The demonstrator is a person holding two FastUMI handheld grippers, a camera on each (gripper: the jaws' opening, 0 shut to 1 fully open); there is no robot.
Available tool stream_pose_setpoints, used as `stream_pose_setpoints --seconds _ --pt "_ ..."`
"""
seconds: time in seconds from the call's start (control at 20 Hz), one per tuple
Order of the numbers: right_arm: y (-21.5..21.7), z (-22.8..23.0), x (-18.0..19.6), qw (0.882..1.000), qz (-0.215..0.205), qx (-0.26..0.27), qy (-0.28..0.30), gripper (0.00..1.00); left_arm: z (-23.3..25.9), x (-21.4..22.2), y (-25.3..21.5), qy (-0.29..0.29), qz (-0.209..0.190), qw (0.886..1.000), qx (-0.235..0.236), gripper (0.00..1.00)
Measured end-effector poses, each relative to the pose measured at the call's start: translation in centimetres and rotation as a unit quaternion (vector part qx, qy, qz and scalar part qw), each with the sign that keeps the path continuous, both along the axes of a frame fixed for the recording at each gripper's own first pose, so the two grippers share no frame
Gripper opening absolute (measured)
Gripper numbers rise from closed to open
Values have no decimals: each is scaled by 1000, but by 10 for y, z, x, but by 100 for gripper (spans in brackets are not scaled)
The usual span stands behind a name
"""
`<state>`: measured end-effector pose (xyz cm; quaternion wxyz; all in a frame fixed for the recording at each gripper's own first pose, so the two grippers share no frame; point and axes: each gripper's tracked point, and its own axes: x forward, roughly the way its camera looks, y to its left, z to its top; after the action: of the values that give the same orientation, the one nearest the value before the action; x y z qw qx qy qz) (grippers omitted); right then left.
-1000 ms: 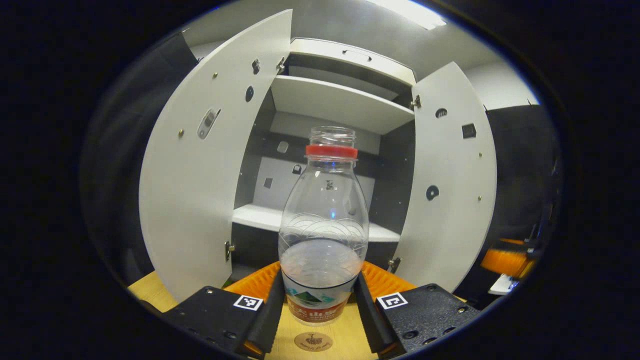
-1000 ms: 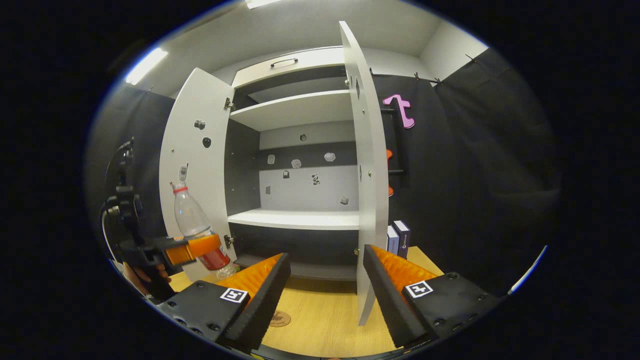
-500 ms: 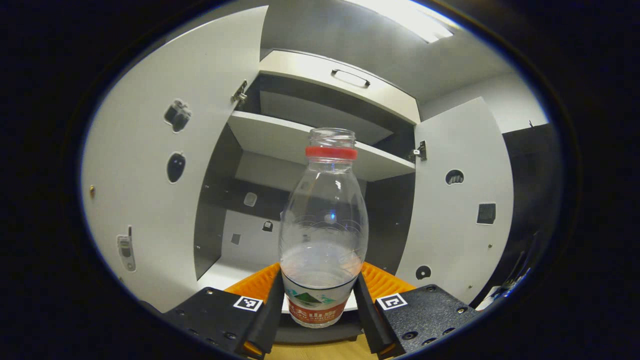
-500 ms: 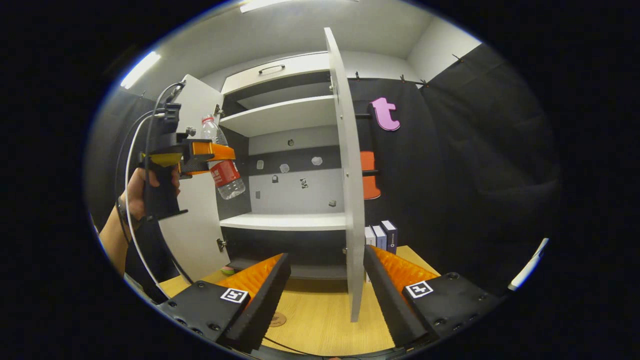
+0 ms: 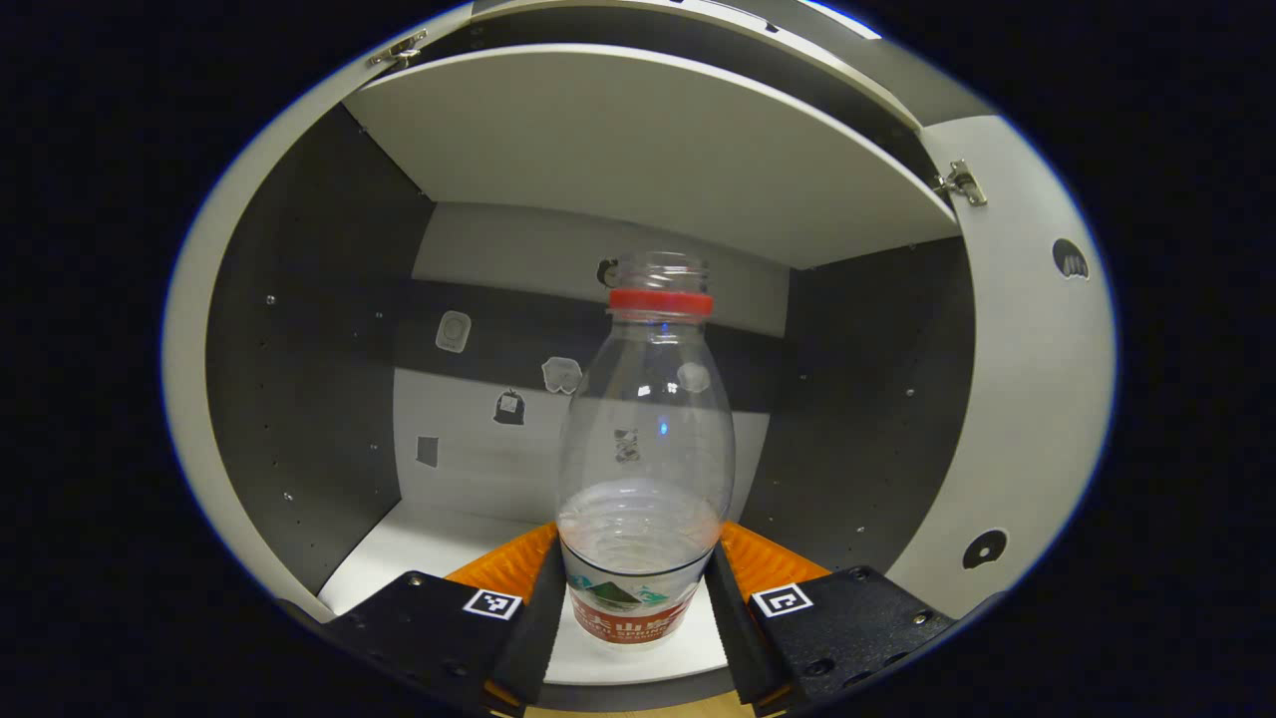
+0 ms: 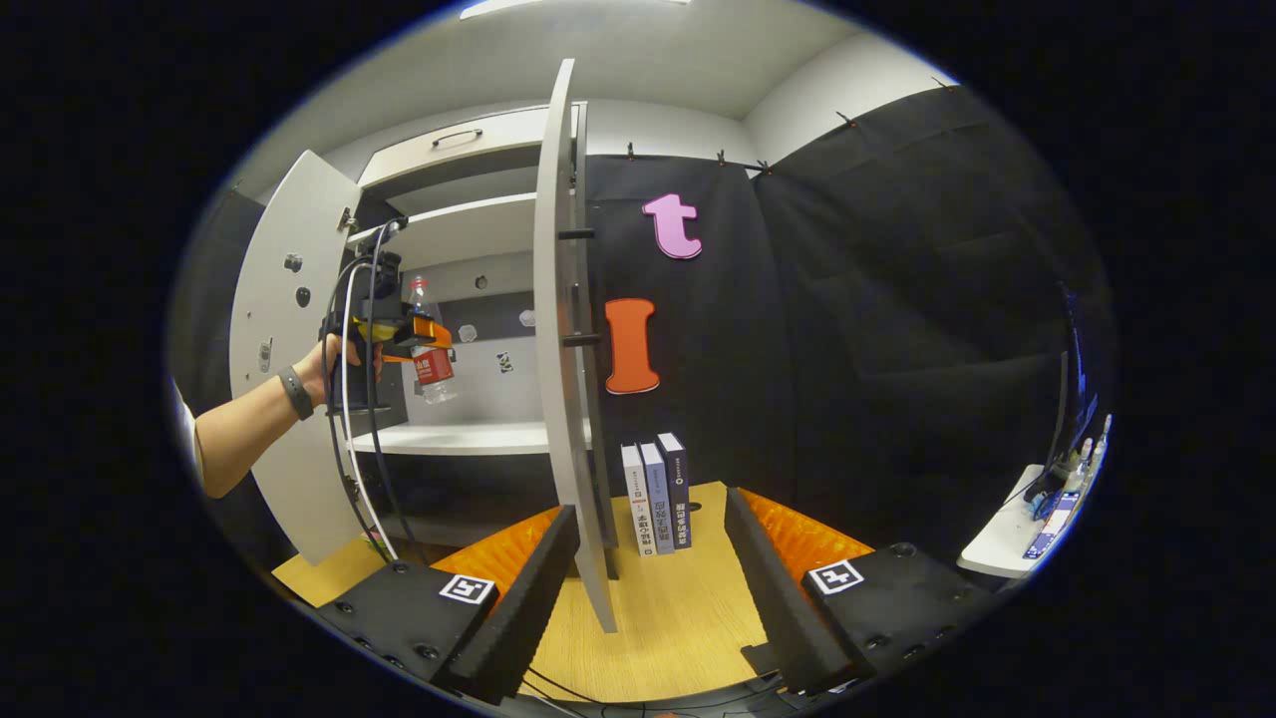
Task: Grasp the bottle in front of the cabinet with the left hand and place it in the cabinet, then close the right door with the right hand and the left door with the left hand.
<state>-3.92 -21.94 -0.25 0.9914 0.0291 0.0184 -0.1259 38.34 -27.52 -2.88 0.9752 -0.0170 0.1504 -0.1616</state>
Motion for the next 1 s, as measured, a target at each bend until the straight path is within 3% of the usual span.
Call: stream_pose_setpoints --seconds 0.05,0.1,0.25,0.3,0.35,0.65,0.9,1.0 --pt "-6 -1 -1 1000 -9 -1 -1 89 -11 7 -2 7 4 1000 8 70" --pt "-10 -1 -3 1000 -16 -3 0 98 -20 9 -3 15 6 1000 13 70" --pt "-21 -5 -4 999 -31 -7 6 98 -55 22 -6 40 11 999 24 70" --pt "-23 -6 -3 999 -33 -5 8 89 -63 25 -5 44 16 998 32 70" --pt "-25 -7 -2 999 -35 -4 9 98 -69 26 -4 46 21 998 40 70" --pt "-30 -11 6 999 -39 4 15 98 -84 31 -6 48 20 996 66 72" --pt "-26 -15 11 999 -33 7 18 98 -83 32 -9 31 17 998 53 81" --pt "-26 -17 11 999 -32 8 20 98 -76 33 -12 20 14 999 39 93"
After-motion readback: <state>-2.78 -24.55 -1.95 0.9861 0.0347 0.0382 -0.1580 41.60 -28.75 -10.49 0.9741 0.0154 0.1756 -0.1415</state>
